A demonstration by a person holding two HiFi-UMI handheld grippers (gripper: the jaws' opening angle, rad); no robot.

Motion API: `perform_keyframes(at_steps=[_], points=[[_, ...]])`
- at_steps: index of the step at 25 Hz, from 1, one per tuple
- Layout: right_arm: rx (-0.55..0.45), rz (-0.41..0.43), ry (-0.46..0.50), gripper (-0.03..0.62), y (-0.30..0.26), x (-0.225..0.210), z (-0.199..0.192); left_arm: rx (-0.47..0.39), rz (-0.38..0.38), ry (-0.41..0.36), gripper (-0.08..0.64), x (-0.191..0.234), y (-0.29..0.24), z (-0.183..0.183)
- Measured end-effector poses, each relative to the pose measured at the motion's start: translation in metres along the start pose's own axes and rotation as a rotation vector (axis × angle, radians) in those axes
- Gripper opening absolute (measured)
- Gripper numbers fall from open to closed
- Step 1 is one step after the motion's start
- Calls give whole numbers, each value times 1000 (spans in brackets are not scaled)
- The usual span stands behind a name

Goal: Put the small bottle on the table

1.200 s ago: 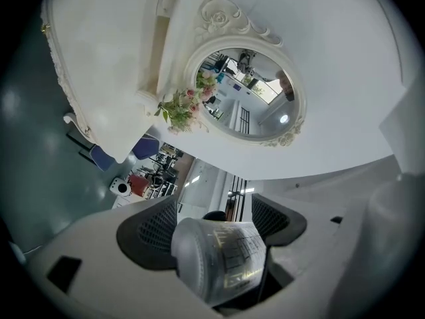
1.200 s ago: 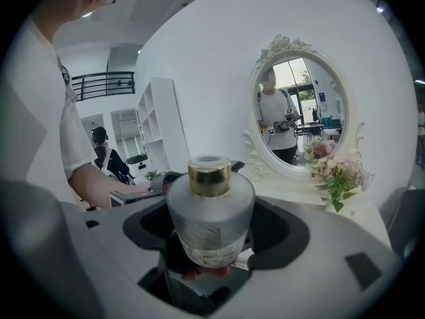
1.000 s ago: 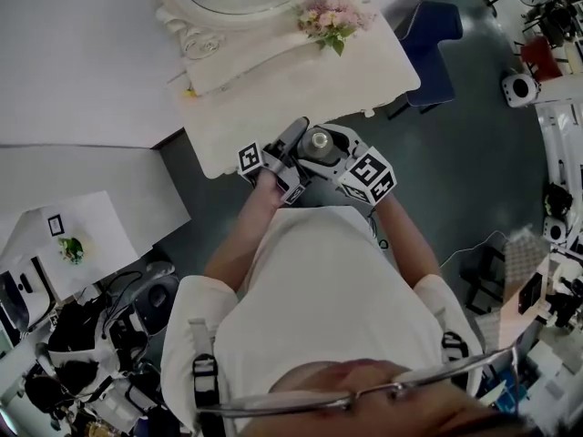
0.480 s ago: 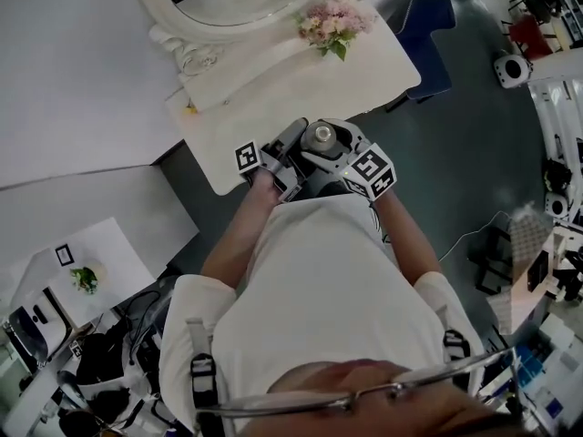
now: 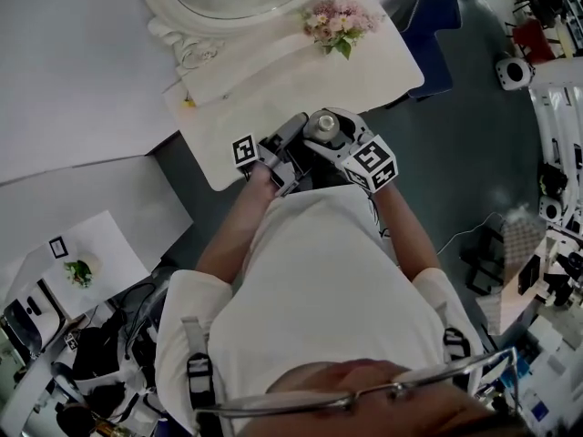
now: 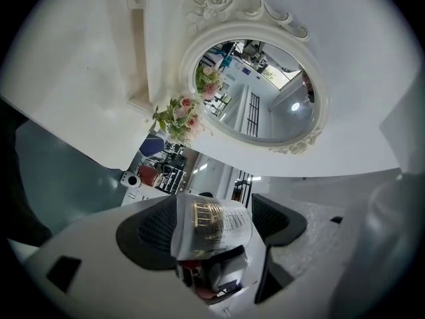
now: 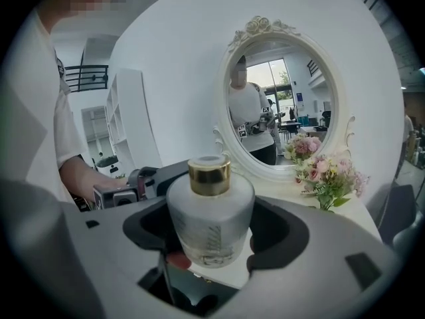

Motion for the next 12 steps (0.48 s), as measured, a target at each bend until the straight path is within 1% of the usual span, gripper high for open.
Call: perform_keyframes(at_steps=[5,12], points=[[6,39,9,341,-4,-22,1,-64,-11,0,347,-1,-6,10],[31,139,18,341,-20,-73,1,-209,2,-4,347,6,-13,38]])
Point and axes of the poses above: the fingertips, and each gripper's own axes: y backward along the fingers, x to its left, z out of its top, the point moved 7 cm from there along y, backward along the fingers, and after that the axes turned 12 degrees about z, right-handed, at the moved point
